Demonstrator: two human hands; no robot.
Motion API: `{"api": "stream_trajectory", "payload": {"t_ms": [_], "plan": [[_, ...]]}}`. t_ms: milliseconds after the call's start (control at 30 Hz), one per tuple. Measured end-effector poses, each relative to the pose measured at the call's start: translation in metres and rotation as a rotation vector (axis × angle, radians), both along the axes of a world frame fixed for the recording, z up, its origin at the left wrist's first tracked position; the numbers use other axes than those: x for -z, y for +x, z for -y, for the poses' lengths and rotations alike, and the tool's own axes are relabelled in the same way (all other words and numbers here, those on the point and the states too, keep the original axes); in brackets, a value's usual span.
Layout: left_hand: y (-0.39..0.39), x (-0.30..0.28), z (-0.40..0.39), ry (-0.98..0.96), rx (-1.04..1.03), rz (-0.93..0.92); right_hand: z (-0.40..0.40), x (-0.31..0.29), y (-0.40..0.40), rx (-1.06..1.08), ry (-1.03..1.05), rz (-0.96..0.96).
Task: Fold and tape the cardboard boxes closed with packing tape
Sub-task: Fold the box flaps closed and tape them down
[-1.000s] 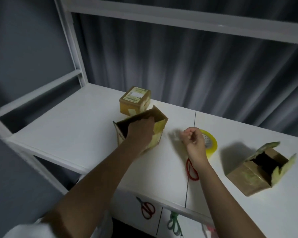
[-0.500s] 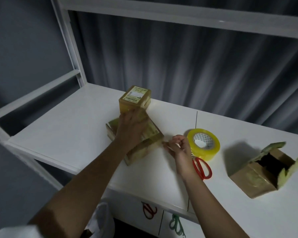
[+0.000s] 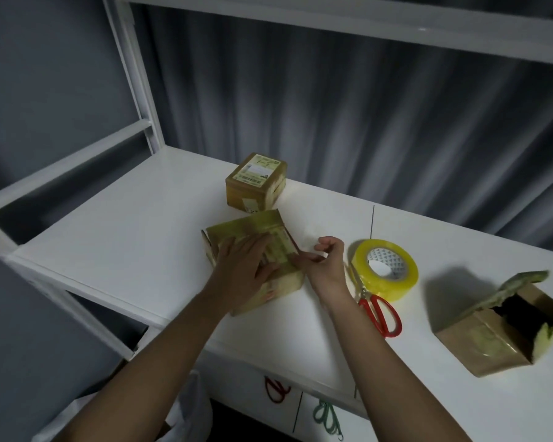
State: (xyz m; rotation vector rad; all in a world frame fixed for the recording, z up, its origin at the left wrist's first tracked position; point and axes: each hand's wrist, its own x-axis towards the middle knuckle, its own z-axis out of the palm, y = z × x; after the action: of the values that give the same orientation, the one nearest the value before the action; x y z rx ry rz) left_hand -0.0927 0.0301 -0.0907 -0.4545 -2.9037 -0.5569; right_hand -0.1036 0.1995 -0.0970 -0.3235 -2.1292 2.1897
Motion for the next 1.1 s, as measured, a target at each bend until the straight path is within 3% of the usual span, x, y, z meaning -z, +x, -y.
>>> {"api": "stream_trajectory", "payload": {"t_ms": [233,300,433,600,700,933,1100], "plan": [[0.003,0.003,0.000,0.088,0.042,-0.048,0.015,0.005,0.001,0.206,0.144,-0.060],[0.002,0.003,0.002,0.082,0.036,-0.059,0.016,0.005,-0.002,0.165,0.141,-0.071],[-0.003,0.009,0.004,-0.002,0.021,-0.130,0.007,0.007,0.000,0.067,-0.072,-0.025],[-0.006,0.015,0.004,-0.011,0.073,-0.207,0.000,-0.001,0.001,0.028,-0.023,-0.029],[-0.004,0.017,0.003,-0.009,0.098,-0.285,-0.011,-0.010,0.004,0.071,-0.125,-0.039],[-0.006,0.020,0.003,0.031,0.128,-0.353,-0.019,-0.023,0.000,0.081,-0.038,-0.005],[-0.004,0.017,0.002,0.123,0.106,-0.294,-0.010,-0.012,0.000,0.058,0.049,0.068]]}}
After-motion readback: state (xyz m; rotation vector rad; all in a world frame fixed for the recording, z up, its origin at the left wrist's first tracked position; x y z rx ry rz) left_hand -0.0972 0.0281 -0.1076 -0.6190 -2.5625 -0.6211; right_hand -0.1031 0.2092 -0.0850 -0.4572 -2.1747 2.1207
